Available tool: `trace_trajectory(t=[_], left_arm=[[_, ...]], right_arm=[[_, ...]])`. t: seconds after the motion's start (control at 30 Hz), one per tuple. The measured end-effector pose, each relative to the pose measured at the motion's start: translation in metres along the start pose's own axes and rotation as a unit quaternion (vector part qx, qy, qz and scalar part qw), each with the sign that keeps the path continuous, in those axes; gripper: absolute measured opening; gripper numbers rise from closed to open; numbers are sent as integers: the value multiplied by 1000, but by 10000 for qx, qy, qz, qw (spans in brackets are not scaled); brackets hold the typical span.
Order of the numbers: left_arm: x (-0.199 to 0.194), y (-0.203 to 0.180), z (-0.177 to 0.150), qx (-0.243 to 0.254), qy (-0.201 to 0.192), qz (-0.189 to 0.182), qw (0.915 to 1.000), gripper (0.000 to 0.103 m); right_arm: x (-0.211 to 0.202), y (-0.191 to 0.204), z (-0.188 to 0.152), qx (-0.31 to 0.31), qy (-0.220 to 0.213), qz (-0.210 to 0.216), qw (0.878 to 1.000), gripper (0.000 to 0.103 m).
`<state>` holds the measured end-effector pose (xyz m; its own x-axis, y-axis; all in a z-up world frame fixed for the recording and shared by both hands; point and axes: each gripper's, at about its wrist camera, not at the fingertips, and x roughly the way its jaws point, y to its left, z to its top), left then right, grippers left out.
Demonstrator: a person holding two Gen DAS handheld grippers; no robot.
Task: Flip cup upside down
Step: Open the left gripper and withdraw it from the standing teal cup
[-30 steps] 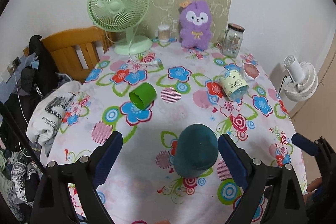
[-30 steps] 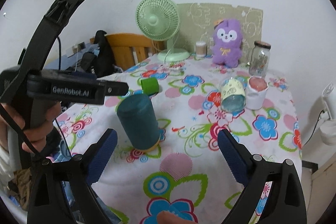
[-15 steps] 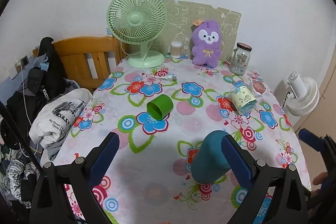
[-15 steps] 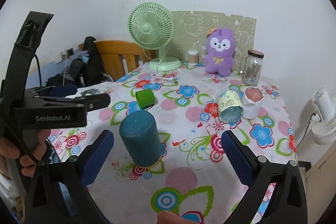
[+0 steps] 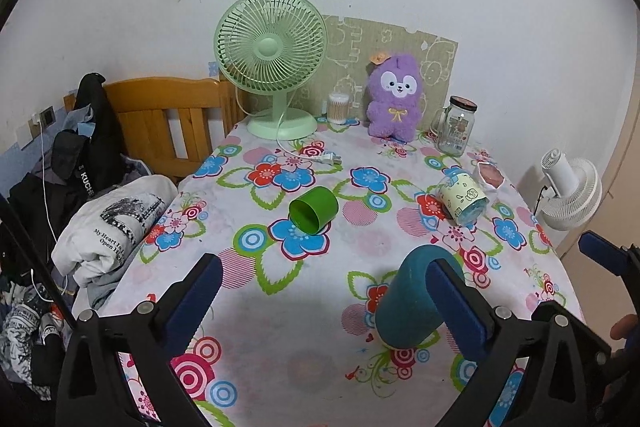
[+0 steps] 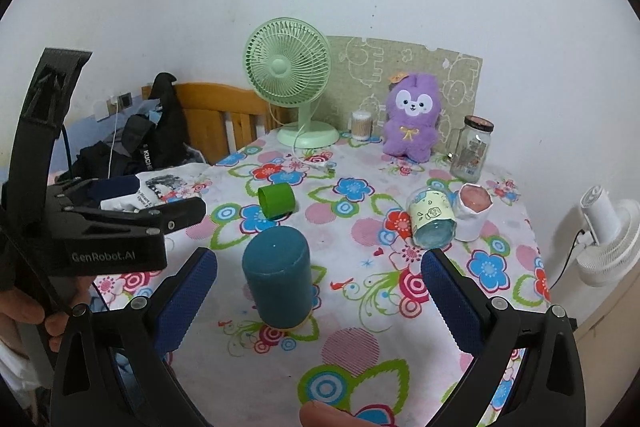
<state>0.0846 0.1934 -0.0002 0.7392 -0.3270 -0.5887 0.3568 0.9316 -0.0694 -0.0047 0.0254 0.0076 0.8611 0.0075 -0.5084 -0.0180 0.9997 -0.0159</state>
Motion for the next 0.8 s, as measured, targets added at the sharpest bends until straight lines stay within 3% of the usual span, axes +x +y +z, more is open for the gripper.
trace_trajectory(t=[0.17,0.8], left_arm=[[-3,3,-3,29,-80,-47,10000,103],[-9,5,-6,129,-285,17,9995,103]], right_arm=[[-1,5,-2,-28,-131,-263,9996,103],[-4,18,0,-85,-235,-321,9992,103]])
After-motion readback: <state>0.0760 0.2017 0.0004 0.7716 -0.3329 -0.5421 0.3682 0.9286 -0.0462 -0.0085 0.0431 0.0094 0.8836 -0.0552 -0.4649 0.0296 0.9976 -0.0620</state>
